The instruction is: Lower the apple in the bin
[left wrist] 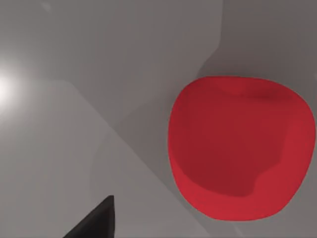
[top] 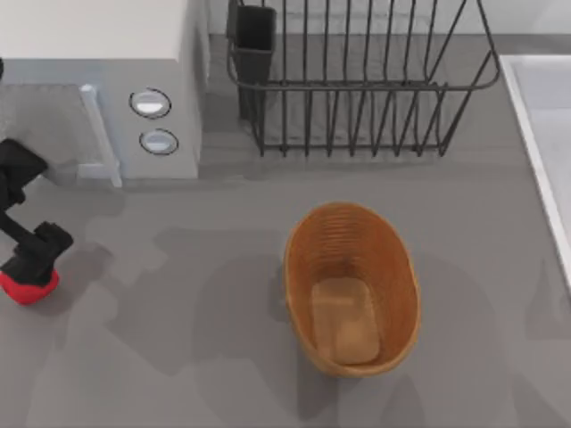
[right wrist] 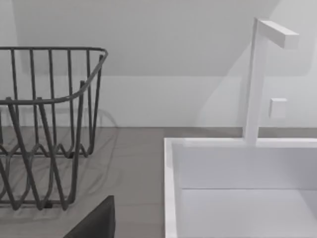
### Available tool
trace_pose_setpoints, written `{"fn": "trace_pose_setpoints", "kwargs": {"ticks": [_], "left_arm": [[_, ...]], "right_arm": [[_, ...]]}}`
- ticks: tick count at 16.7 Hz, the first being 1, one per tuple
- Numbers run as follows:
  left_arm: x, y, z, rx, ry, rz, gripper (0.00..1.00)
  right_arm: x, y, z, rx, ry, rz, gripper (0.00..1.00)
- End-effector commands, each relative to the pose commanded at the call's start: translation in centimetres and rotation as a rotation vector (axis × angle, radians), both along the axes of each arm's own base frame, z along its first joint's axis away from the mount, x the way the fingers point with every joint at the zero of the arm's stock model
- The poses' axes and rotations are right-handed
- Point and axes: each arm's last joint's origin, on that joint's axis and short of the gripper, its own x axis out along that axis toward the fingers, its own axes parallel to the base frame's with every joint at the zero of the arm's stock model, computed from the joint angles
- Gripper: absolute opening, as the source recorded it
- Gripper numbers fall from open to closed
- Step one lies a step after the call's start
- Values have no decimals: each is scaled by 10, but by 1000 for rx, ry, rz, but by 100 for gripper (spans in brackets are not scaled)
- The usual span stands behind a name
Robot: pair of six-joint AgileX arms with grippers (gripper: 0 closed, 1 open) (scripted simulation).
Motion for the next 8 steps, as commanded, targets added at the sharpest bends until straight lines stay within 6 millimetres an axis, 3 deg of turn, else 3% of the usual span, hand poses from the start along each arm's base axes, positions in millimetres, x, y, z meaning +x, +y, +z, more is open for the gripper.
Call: {"fn": "trace_pose_setpoints", "kwargs": {"ticks": [4,8], "left_arm": [[-3,0,-2,0,-1,1,100],[-12,0,-22,0,1,0,100]], "right_arm": [[0,0,0,0,0,0,100],[0,0,0,0,0,0,100]]}}
